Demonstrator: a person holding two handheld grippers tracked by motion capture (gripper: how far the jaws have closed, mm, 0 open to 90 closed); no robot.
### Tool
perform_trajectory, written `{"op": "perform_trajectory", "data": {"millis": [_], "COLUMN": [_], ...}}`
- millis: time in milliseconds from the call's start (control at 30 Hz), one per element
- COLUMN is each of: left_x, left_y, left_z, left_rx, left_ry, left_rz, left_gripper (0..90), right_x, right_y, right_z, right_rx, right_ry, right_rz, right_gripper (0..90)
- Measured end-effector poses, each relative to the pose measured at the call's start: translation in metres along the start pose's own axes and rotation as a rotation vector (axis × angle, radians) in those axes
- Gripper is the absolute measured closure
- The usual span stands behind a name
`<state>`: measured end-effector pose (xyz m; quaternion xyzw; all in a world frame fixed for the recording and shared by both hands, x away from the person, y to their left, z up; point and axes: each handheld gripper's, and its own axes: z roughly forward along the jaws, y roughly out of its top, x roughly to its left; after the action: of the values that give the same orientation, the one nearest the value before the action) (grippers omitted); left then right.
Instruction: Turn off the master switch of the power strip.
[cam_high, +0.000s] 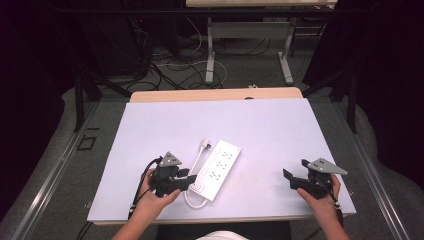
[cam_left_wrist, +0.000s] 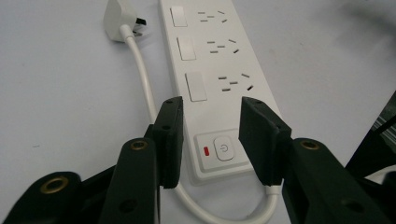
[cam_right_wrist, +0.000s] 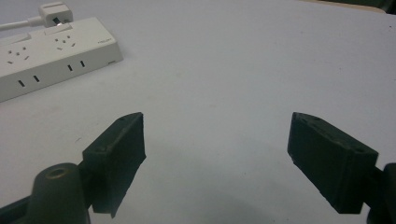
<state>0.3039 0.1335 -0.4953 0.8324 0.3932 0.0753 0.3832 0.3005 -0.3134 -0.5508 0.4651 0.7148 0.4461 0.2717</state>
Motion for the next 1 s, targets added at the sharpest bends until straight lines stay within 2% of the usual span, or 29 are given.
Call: {"op": "perform_trajectory", "data": {"millis": [33, 100, 133, 333, 367, 433, 467, 500, 567, 600, 633, 667, 700, 733, 833, 900, 933, 1000], "left_x": [0.001, -0.001, -0.001, -0.002, -0.002, -0.002, -0.002, -0.002, -0.002, -0.004, -0.002, -0.002, -0.002, -0.001, 0.0, -0.001, 0.0, 0.0], "left_y": [0.0, -0.001, -0.001, -0.002, -0.003, -0.003, -0.003, -0.004, -0.006, -0.006, -0.006, -0.007, -0.008, -0.007, -0.009, -0.01, -0.01, -0.01], "left_z": [0.0, 0.003, 0.003, 0.009, 0.011, 0.011, 0.012, 0.013, 0.016, 0.017, 0.017, 0.018, 0.019, 0.018, 0.02, 0.023, 0.023, 0.024], "left_rx": [0.012, 0.006, 0.021, 0.038, 0.033, 0.045, 0.044, 0.049, 0.027, 0.027, 0.048, 0.042, 0.035, 0.064, 0.069, 0.049, 0.068, 0.074], "left_ry": [0.004, -0.002, -0.001, 0.006, 0.004, 0.007, 0.007, 0.008, 0.022, 0.02, 0.022, 0.021, 0.021, 0.009, 0.006, 0.009, 0.006, 0.011], "left_rz": [0.012, -0.004, 0.005, 0.002, -0.01, -0.002, -0.004, -0.004, -0.013, -0.034, -0.014, -0.016, -0.027, -0.023, -0.039, -0.059, -0.046, -0.047], "left_gripper": [63.8, 64.5, 66.3, 72.0, 72.0, 73.4, 74.2, 75.3, 76.6, 77.2, 78.9, 82.6, 82.6, 85.7, 89.7, 89.9, 90.0, 90.0], "right_x": [0.0, 0.0, -0.001, 0.0, 0.0, 0.0, 0.0, -0.001, -0.001, 0.0, 0.0, -0.001, -0.001, -0.001, -0.001, 0.0, -0.001, -0.001], "right_y": [0.0, 0.0, 0.0, 0.0, 0.0, 0.0, 0.0, 0.0, 0.0, 0.0, -0.001, 0.0, 0.0, 0.0, 0.0, 0.0, 0.0, 0.0], "right_z": [0.0, 0.0, 0.0, -0.001, -0.001, -0.001, -0.001, -0.001, 0.0, 0.0, 0.0, -0.001, -0.001, 0.0, -0.001, -0.001, 0.0, -0.001], "right_rx": [-0.002, -0.002, -0.002, 0.01, 0.01, 0.011, 0.014, 0.011, -0.002, 0.0, 0.002, 0.014, 0.014, 0.009, 0.015, 0.015, 0.0, 0.008], "right_ry": [0.001, 0.002, 0.002, 0.0, 0.0, -0.002, 0.001, -0.003, 0.005, 0.006, 0.008, -0.002, -0.002, 0.001, -0.002, -0.001, 0.003, 0.002], "right_rz": [-0.001, -0.002, -0.006, -0.003, -0.003, -0.003, 0.009, -0.003, 0.003, 0.008, 0.013, -0.001, -0.001, -0.003, -0.002, 0.006, 0.006, 0.004], "right_gripper": [18.5, 18.5, 18.5, 18.5, 18.5, 18.4, 18.5, 18.5, 18.5, 18.4, 18.4, 18.4, 18.4, 18.4, 18.4, 18.5, 18.4, 18.4]}}
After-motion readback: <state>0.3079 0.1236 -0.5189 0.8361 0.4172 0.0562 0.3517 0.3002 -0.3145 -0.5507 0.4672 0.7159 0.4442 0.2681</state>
